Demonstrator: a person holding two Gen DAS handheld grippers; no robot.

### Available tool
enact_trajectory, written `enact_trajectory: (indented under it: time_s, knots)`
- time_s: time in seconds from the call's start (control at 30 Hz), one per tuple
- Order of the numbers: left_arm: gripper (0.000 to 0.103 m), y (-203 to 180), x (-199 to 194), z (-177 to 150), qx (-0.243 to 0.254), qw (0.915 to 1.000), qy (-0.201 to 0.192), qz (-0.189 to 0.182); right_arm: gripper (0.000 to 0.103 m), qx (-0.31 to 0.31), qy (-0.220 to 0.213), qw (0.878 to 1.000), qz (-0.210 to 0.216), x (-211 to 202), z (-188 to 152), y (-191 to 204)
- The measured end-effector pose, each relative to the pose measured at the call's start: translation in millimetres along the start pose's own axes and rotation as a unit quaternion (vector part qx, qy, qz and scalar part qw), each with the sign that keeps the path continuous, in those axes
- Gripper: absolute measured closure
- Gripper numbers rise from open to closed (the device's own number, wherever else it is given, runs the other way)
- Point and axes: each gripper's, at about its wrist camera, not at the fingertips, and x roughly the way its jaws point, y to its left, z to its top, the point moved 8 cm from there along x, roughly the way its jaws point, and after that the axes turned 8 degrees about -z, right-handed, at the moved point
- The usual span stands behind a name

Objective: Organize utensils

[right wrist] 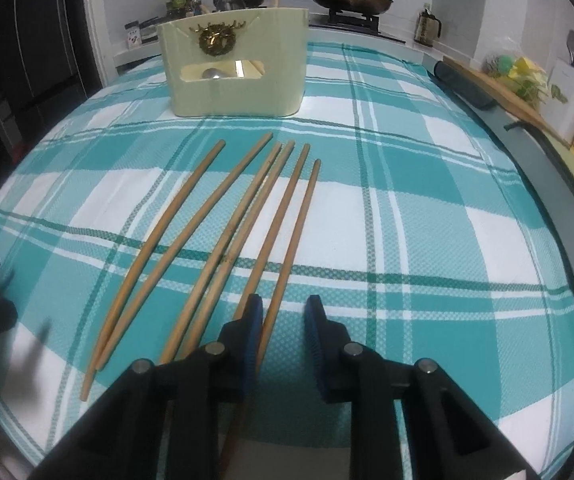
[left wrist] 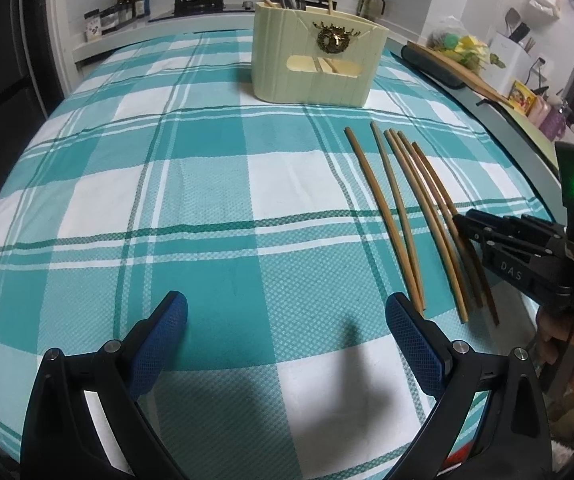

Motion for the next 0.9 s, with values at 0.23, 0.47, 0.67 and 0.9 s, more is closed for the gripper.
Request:
enact_trajectory:
  time_s: [0.23,0.47,0.67,0.9]
  knots:
    - [0.003,-4,6,12,0.007,1.0000,0.001,-0.001,0.092,0.025,-0.011,0.999,-0.042,1,-1,-23]
    - [0.003,-23,38,66,0.014,0.9997,-0.007,-0.016,0.092,0.033,-0.016,0.998,-0.045,-4,-10,-29]
    - [0.004,-38,82,86,0.031,0.9994,0.014,0.006,0.092,0.038,-0.019,0.998,-0.040,-6,-15,-31]
    - [0.003,-31,105,79,0.056,0.9961,0.024,0.064,0.092,0.044,-0.022,0.998,-0.035,-7,-18,-33]
